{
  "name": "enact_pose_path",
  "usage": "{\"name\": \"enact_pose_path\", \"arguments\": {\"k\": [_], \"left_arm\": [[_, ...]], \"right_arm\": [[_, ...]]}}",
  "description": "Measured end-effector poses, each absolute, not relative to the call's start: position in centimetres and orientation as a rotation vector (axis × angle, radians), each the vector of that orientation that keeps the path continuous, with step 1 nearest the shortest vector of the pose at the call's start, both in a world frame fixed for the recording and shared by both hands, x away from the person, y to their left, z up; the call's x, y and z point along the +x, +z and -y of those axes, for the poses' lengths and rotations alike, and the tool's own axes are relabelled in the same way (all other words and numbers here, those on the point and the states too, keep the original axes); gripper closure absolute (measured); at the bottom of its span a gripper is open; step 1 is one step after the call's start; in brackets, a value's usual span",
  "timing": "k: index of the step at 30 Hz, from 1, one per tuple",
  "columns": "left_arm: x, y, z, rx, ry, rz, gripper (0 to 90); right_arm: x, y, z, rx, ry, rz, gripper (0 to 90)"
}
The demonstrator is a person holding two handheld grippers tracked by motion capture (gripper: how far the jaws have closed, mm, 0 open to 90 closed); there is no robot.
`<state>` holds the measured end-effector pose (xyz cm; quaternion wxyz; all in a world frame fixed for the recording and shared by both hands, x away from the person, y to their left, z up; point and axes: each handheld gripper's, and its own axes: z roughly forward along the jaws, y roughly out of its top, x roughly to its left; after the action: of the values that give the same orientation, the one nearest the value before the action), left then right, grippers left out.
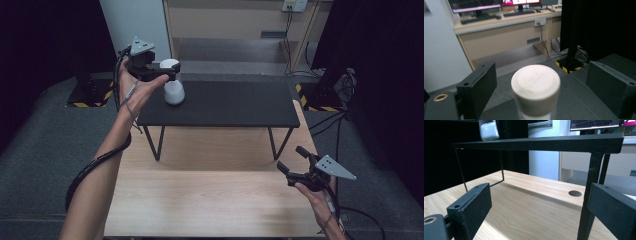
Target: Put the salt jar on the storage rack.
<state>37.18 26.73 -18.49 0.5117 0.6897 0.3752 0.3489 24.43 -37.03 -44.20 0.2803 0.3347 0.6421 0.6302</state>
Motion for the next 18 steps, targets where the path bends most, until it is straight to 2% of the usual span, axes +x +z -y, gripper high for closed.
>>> {"name": "enact_pose_path", "arguments": {"k": [9,18], "left_arm": [[31.7,-18.7,-29.0,1.709,0.728,-0.808,2.6],[27.8,-18.8,-29.6,1.759,0.718,-0.725,0.8]], "right_arm": [[24.3,-44.2,36.9,0.901,1.693,-1.722,5.2],[24.4,-44.1,36.8,0.897,1.691,-1.73,5.3]]}}
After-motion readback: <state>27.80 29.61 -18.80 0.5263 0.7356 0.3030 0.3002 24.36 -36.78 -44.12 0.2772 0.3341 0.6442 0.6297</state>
